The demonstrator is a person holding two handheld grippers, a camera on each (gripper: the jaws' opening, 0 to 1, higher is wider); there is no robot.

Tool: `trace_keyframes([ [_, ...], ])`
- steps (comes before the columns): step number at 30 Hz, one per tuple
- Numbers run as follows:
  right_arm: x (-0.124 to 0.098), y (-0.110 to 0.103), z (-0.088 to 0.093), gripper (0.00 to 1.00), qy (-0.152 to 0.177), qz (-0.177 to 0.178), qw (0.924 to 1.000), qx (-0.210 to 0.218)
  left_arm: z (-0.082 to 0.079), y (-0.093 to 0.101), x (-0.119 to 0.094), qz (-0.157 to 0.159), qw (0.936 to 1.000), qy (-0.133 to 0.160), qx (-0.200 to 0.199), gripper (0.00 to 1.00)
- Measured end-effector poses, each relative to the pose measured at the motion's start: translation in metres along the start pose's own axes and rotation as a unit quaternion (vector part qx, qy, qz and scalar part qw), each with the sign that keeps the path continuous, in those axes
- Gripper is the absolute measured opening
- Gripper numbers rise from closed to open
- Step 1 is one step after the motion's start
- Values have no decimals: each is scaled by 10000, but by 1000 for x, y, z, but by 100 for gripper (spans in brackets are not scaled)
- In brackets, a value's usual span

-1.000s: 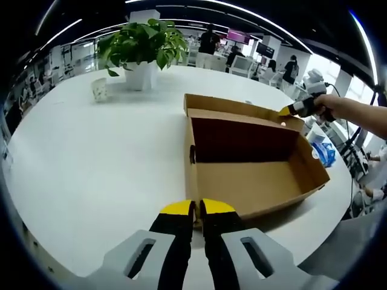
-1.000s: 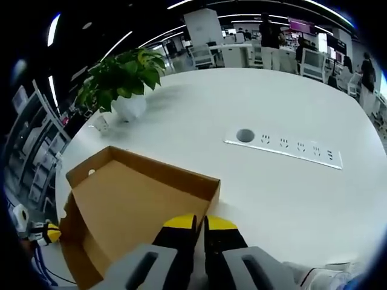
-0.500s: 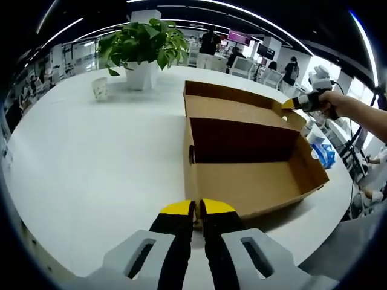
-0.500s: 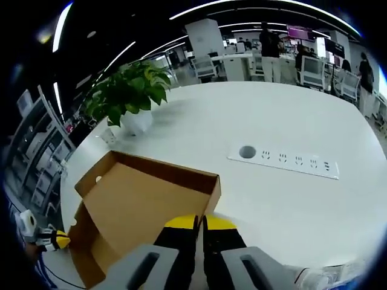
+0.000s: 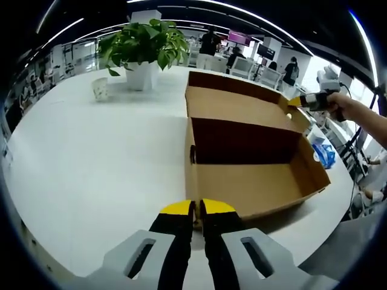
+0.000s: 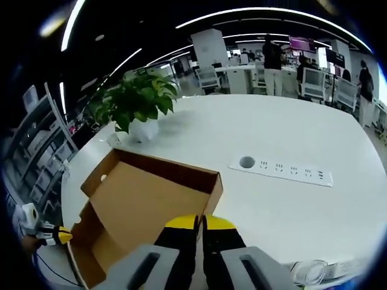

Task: Operate the shoe box by opening the lid, removing the specified soft item, and placing it in the target area until the item is outside and the box remains undamaged.

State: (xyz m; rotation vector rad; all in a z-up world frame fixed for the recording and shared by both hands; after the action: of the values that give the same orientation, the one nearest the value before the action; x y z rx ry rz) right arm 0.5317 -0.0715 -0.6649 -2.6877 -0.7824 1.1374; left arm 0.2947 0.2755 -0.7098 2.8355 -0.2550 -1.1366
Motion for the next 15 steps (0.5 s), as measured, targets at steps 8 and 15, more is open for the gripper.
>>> trace_keyframes([
  [8,-11,-4,0,0,234,-57,9996,-133,1,0,0,-11,10000,11,-2,3],
  [15,-26,-13,0,0,396,-123,9986,-328,1,0,0,-17,10000,13,-21,3],
])
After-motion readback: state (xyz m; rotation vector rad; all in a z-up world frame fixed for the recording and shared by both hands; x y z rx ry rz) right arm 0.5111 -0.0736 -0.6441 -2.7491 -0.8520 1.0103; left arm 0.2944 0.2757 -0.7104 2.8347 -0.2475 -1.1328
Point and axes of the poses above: the point that each gripper's makers call its tool centre point, and the gripper's own axes: x roughly forward along the fingers, y roughly to its right, z roughly out of its underside, the point moved 9 cm from there along -x, roughly backward along the fingers, and after that the axes turned 5 degrees about x, right-handed, at the moved point
